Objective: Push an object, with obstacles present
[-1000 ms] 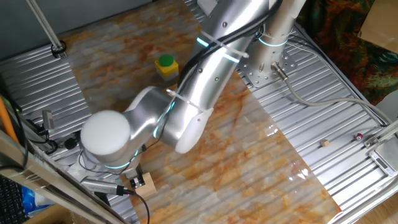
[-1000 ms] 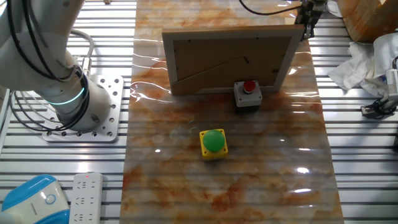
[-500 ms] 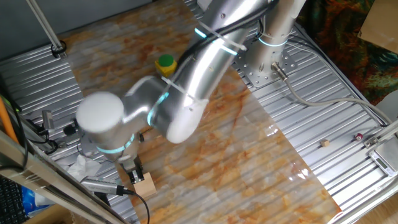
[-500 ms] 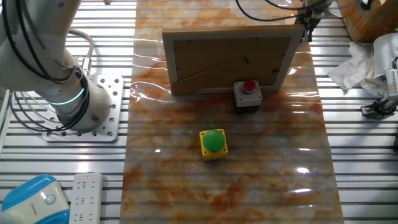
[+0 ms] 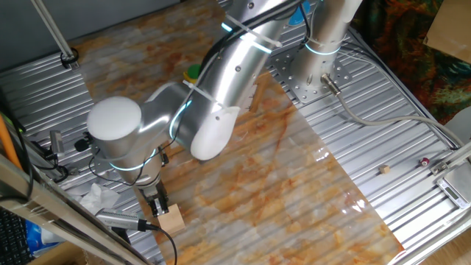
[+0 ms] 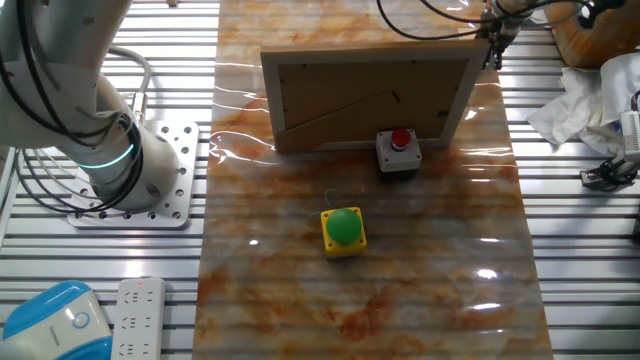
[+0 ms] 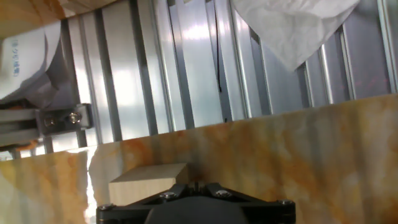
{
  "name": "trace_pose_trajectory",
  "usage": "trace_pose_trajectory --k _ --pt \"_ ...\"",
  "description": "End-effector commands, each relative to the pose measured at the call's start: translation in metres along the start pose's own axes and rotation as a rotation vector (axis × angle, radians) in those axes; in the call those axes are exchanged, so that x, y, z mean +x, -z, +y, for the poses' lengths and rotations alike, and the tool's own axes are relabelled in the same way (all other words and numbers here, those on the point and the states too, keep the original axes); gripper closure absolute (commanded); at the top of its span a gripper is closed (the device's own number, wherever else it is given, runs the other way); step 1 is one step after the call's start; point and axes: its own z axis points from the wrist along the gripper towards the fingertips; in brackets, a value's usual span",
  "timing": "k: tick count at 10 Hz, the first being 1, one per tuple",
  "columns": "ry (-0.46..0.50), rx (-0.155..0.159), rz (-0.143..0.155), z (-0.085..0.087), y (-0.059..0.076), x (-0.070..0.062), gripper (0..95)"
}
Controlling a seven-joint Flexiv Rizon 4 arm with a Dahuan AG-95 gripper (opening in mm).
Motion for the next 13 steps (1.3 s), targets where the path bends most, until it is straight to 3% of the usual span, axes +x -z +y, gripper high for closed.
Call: trace_pose_trajectory --k 1,5,10,13 --pt "0.017 0.015 0.008 -0.007 0.003 -0.007 95.0" --pt "0.033 0.002 0.015 -0.029 0.012 -0.029 95.0" --pt "0.004 0.006 0.011 -0.027 0.013 -0.029 95.0" --pt "-0.002 0.03 0.016 -0.024 0.012 -0.027 95.0"
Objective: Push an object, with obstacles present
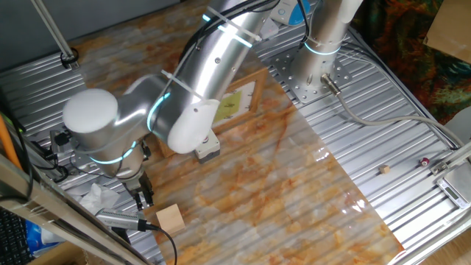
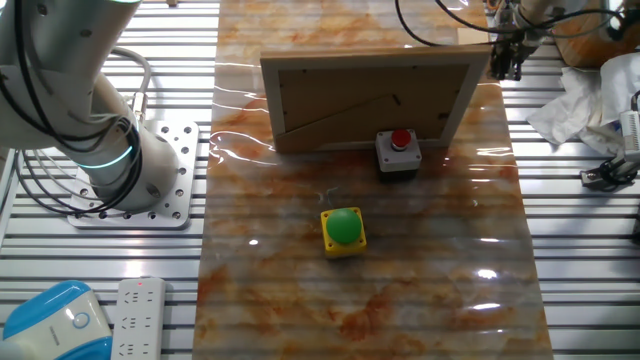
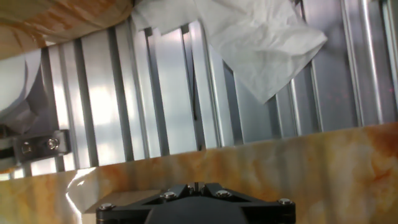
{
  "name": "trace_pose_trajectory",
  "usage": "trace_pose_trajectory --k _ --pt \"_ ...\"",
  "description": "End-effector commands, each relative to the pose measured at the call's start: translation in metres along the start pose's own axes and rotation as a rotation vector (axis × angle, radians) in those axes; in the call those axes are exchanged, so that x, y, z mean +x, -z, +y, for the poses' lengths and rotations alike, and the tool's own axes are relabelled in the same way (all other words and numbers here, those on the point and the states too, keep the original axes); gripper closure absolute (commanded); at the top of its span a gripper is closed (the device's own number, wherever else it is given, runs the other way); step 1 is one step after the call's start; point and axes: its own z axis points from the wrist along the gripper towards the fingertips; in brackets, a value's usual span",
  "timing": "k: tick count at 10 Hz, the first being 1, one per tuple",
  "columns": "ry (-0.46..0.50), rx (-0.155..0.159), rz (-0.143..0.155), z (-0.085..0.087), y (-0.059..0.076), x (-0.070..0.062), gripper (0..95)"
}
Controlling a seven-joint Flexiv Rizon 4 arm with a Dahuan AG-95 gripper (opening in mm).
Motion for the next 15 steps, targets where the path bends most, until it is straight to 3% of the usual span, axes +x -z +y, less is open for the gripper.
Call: trace_pose_trajectory --k 1,6,9,15 --pt "-0.009 0.0 0.0 -0.0008 0.0012 -0.0002 95.0" --pt "0.002 0.023 0.002 -0.0008 0.0012 -0.0002 95.0" --pt "0.022 0.054 0.033 -0.0008 0.0012 -0.0002 95.0" --pt "0.111 0.056 0.069 -0.0008 0.0012 -0.0002 95.0"
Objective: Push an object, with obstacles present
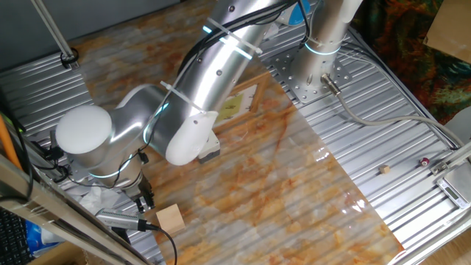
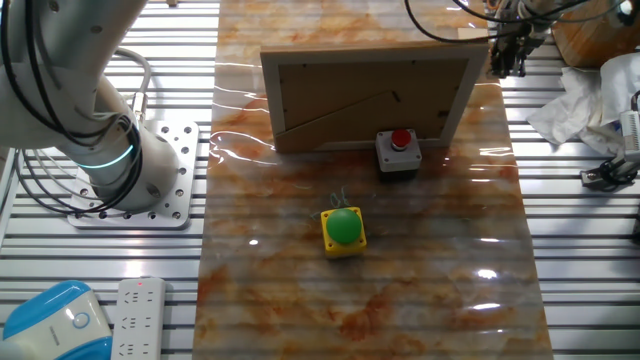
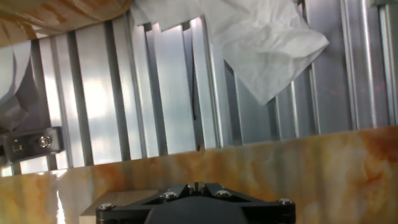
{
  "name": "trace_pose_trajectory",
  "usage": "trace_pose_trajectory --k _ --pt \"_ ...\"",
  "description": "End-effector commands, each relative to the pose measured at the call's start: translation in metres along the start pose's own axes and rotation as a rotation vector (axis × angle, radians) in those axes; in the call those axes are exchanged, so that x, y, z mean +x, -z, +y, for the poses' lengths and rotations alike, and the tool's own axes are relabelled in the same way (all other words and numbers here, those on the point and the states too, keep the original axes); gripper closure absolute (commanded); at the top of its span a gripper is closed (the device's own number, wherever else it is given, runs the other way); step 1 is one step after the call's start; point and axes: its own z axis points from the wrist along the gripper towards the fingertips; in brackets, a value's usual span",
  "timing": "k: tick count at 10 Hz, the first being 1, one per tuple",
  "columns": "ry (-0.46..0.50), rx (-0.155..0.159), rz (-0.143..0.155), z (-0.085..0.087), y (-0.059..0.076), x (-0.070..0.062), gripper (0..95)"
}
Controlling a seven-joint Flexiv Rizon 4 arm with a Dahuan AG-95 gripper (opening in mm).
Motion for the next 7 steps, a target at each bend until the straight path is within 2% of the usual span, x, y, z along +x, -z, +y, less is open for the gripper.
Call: trace_pose_trajectory --k 1,7 --pt "0.036 0.003 0.017 0.001 -0.0003 -0.002 95.0" --pt "0.077 0.007 0.045 0.001 -0.0003 -0.002 95.0"
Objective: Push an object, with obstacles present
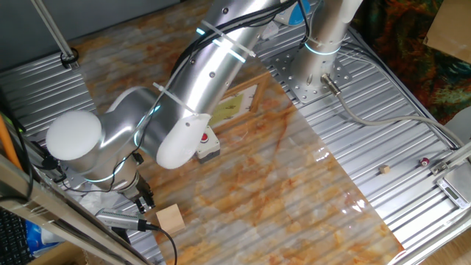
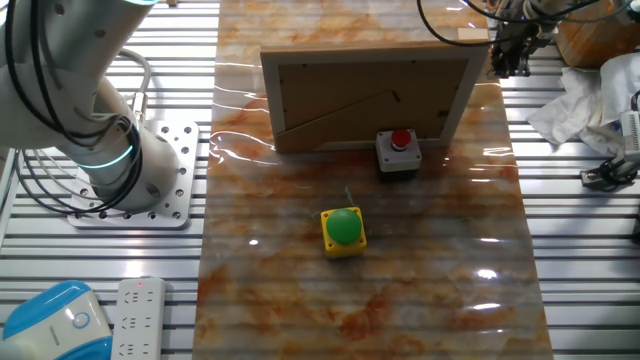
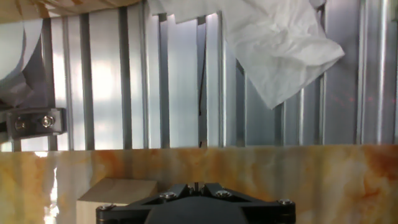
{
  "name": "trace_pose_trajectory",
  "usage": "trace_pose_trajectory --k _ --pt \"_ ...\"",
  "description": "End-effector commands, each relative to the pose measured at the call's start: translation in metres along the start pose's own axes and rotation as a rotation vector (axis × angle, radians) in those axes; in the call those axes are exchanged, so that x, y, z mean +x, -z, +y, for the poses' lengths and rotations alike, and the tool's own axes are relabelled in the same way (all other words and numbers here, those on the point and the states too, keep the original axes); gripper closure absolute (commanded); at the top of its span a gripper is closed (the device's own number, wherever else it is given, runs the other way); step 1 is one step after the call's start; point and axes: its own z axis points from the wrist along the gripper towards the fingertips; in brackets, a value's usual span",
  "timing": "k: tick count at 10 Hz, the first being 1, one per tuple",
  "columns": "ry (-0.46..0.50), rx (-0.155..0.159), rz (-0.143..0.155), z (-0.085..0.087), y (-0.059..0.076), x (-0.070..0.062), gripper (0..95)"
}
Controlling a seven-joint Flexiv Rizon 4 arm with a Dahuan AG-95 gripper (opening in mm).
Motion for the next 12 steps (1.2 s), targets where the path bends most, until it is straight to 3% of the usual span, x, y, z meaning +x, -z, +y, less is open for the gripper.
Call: trace_pose_trajectory --k 1,4,5,8,12 --pt "-0.004 0.001 0.008 0.0 0.0 0.0 95.0" --pt "-0.039 0.004 0.008 0.0 0.0 0.0 95.0" --pt "-0.056 0.005 0.017 0.005 0.002 0.0 95.0" --pt "-0.082 0.022 0.007 0.028 -0.006 0.004 95.0" --pt "-0.088 0.034 0.001 0.041 -0.016 0.009 95.0"
